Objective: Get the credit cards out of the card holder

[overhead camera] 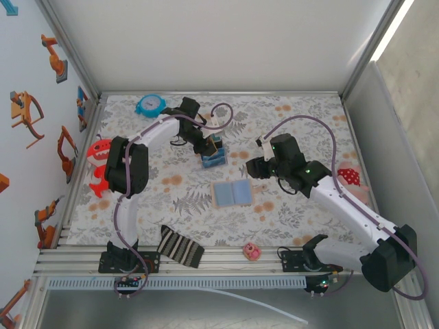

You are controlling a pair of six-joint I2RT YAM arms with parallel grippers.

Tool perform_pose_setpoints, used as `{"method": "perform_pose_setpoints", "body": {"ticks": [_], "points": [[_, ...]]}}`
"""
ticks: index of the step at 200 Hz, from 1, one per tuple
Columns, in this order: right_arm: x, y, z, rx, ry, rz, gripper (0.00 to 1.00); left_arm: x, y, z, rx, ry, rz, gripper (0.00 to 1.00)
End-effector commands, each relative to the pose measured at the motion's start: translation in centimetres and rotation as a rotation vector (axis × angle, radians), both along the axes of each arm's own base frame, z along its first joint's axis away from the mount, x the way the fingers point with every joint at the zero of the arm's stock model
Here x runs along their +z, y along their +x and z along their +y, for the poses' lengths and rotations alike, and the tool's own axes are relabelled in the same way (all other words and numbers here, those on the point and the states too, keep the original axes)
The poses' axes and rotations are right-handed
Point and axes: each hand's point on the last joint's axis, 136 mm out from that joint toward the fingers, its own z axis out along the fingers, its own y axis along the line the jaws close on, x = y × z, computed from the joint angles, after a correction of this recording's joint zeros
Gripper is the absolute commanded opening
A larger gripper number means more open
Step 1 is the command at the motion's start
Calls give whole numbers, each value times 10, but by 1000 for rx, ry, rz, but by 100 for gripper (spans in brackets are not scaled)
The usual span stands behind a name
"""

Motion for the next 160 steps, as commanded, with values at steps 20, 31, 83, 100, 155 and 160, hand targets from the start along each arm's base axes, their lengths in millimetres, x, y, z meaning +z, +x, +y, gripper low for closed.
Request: {"method": "perform_pose_setpoints", "body": {"ticks": [20, 31, 83, 100, 155, 160], "points": [[0, -2, -2, -15, 6, -2, 53, 19, 2, 2, 10, -13, -29, 33], [1, -2, -2, -16, 7, -3, 53, 16, 3, 3, 13, -6, -27, 33], [0, -2, -1, -12, 10, -1, 53, 2, 9, 6, 29, 30, -35, 34], [1, -2, 0, -10, 12, -3, 53, -1, 11, 6, 32, 47, -44, 46], [0, -2, 1, -6, 15, -1, 53, -2, 10, 2, 26, 50, -60, 56], [0, -2, 0, -7, 15, -1, 53, -2, 10, 2, 28, 50, -64, 56]]}}
